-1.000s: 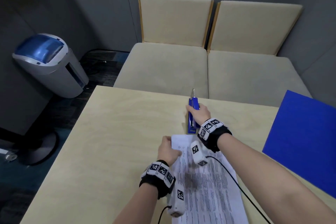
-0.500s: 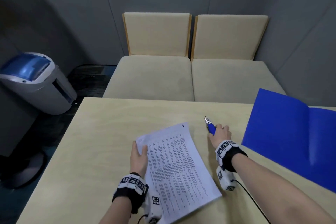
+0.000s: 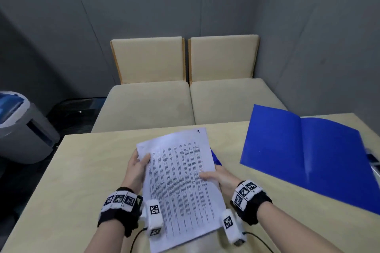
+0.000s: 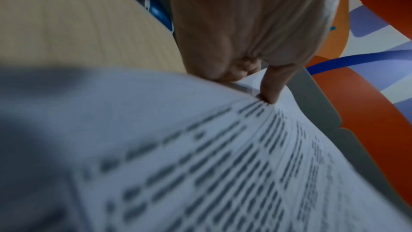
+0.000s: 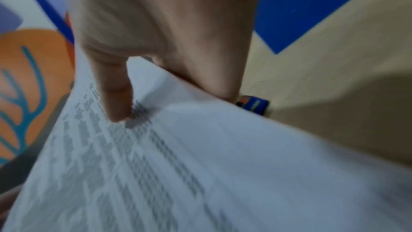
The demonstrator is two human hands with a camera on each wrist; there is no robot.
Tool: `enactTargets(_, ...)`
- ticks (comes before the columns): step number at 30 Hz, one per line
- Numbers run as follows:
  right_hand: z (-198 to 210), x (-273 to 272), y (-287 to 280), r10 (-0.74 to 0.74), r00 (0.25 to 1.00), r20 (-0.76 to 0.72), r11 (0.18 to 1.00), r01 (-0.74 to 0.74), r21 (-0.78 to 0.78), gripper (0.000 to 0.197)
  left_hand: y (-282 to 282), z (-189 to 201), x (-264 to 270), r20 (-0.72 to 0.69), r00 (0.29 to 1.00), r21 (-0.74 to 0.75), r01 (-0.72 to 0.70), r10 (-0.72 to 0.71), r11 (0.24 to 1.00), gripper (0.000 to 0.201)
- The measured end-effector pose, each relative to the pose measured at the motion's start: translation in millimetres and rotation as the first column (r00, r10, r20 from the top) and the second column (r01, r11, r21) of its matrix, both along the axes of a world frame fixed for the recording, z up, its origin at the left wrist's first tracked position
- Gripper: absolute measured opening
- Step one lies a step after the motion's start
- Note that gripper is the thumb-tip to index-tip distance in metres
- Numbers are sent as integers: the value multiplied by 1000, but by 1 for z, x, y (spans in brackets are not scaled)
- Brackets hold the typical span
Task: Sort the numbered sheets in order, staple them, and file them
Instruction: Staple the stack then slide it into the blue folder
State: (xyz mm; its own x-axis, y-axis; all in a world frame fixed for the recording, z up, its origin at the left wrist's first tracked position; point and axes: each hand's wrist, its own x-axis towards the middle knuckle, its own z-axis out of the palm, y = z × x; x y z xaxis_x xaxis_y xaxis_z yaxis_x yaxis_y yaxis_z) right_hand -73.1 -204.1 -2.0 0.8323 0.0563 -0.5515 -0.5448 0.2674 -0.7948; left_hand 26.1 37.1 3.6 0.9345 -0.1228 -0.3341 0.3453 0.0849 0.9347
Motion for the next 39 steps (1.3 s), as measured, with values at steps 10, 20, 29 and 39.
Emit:
enactTargets(10,11,-119,-164,-517,852,86,804,517,-293,32,-207,-14,-51,134,951,497,180,-280,849,35)
enactTargets(20,9,-214,-322,-801,597,36,550,759,-349,41,-326,-85,-105,-213,319,963,229,-923,-143,59)
enactTargets(29,-18,-210,-370,-812,584,4,548,763,-342,42,-284,-89,-88,-138,348,988,112,-927,-105,76)
enactTargets(39,-30,-174,-377,-812,584,0,566,788,-242,47,-232,-85,-84,-42,411,998,52,-911,-23,42)
